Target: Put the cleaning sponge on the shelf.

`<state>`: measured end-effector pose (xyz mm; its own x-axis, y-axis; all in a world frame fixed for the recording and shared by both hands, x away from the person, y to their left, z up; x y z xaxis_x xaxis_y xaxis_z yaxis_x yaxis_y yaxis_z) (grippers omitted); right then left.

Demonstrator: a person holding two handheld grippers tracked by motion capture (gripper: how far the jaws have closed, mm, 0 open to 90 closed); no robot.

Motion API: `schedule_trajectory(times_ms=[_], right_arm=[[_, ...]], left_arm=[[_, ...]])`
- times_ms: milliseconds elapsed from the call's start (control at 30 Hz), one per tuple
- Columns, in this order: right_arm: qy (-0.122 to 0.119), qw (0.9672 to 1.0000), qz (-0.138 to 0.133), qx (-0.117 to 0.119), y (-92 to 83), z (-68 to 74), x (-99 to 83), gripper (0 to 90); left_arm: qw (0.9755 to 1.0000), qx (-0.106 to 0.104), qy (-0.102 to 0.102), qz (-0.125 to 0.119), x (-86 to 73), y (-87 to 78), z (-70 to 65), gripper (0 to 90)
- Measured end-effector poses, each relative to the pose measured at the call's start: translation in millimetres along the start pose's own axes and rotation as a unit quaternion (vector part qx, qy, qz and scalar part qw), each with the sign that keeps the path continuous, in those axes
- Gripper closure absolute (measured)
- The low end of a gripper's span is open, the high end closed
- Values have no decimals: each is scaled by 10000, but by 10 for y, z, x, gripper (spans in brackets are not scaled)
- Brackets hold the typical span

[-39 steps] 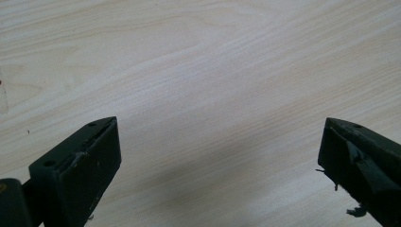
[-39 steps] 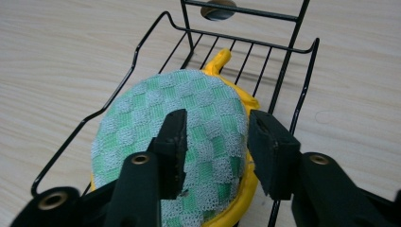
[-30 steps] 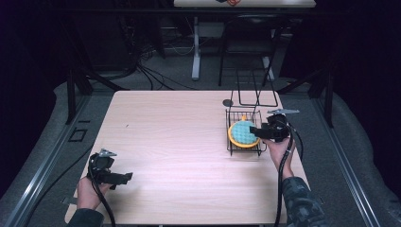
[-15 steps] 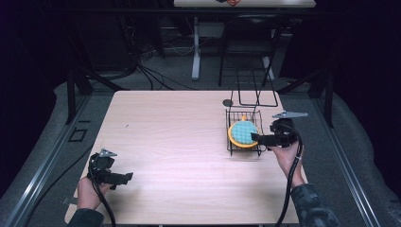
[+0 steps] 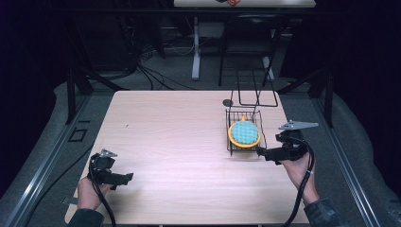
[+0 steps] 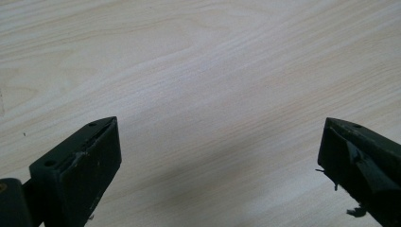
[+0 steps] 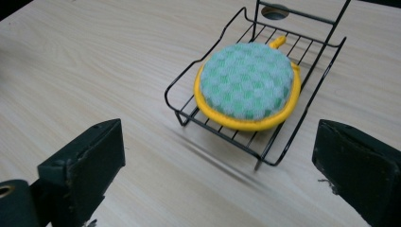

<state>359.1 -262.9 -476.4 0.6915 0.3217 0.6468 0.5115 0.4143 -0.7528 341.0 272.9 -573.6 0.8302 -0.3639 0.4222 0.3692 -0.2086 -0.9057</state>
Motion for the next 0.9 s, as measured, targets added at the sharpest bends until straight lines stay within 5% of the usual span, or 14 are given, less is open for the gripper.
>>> schedule_trajectory(times_ms=[367,533,700,900], right_arm=[[290,9993,197,-152,-28,-94,-461,5],[481,9974,294,-441,39,-185,-758,5],[664,9962,365,-426,97,-252,-881,21],[578,9954,623,-435,187,-249,-929,23]], left_arm=[[10000,-8,41,16,-4,5,-1,6],[10000,-12,41,17,7,18,-18,6],[10000,-10,74,19,18,17,-15,6],[10000,-18,61,40,20,32,-17,5]])
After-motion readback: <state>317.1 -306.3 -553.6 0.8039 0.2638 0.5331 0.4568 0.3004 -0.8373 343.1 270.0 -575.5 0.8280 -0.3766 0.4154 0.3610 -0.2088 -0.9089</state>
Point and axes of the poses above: each handheld gripper's, and its own axes: y roughly forward along the jaws, x roughly out of its top, z roughly to its left, the point moved 4 cm from there along y, roughly forward along the jaws, and after that the axes turned 9 degrees about z, right-handed, at the moved point
